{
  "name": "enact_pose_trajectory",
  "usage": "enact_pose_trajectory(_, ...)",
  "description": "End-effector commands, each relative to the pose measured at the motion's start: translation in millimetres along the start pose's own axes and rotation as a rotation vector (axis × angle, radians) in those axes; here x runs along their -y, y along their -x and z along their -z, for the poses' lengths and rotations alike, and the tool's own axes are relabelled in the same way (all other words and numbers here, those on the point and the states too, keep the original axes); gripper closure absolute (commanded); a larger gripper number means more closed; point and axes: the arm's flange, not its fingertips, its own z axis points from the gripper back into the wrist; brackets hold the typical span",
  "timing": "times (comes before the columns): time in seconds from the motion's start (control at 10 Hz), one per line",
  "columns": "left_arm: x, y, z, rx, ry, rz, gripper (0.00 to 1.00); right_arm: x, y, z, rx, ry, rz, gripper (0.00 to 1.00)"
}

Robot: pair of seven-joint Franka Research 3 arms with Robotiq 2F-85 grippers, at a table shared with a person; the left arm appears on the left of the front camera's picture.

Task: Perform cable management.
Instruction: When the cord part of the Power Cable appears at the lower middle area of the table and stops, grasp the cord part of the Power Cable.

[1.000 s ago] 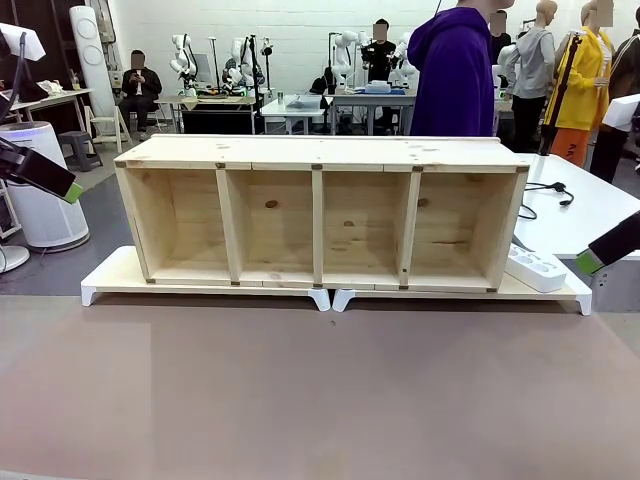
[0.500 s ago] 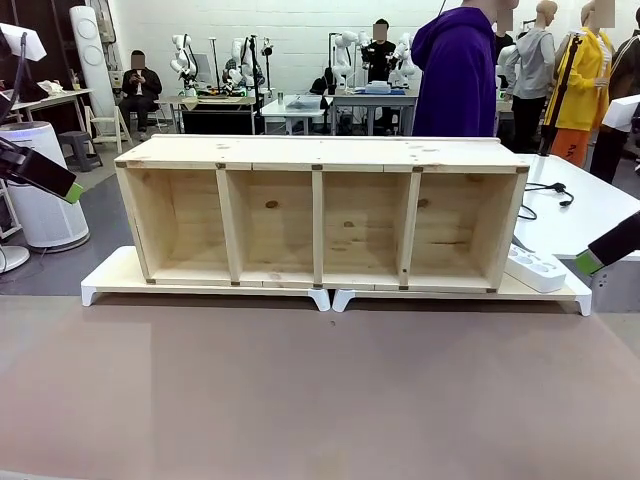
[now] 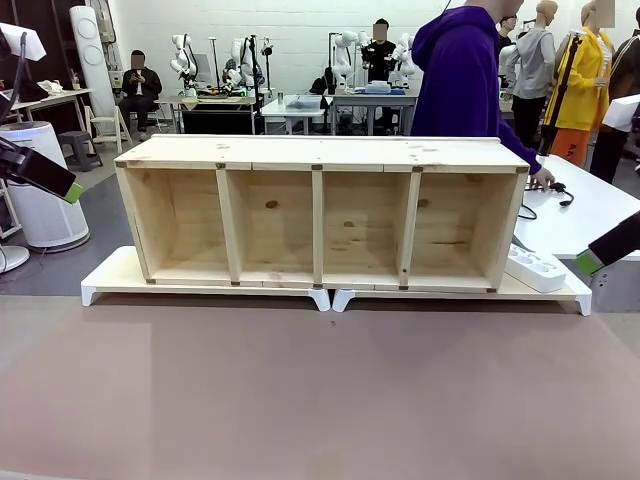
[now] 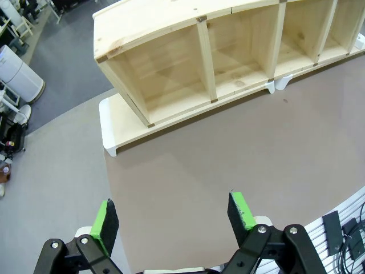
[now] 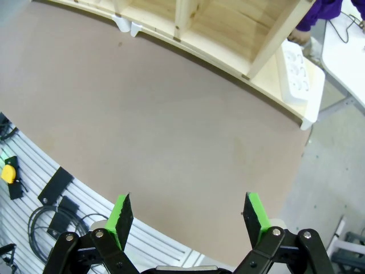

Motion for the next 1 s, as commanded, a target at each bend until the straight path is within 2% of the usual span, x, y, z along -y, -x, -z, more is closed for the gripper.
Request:
enact_pose_trajectory(0.0, -2.7, -2.2, 1.4, 0.013, 0.001, 0.015, 0.0, -0.2, -0.9, 2.3, -0.005, -0.003, -0.002, 0.0)
enact_pose_trajectory(0.9, -2.7, -2.2, 1.4, 0.013, 0.001, 0.015, 0.0, -0.2, -0.9, 2.3, -0.005, -0.003, -0.002, 0.0)
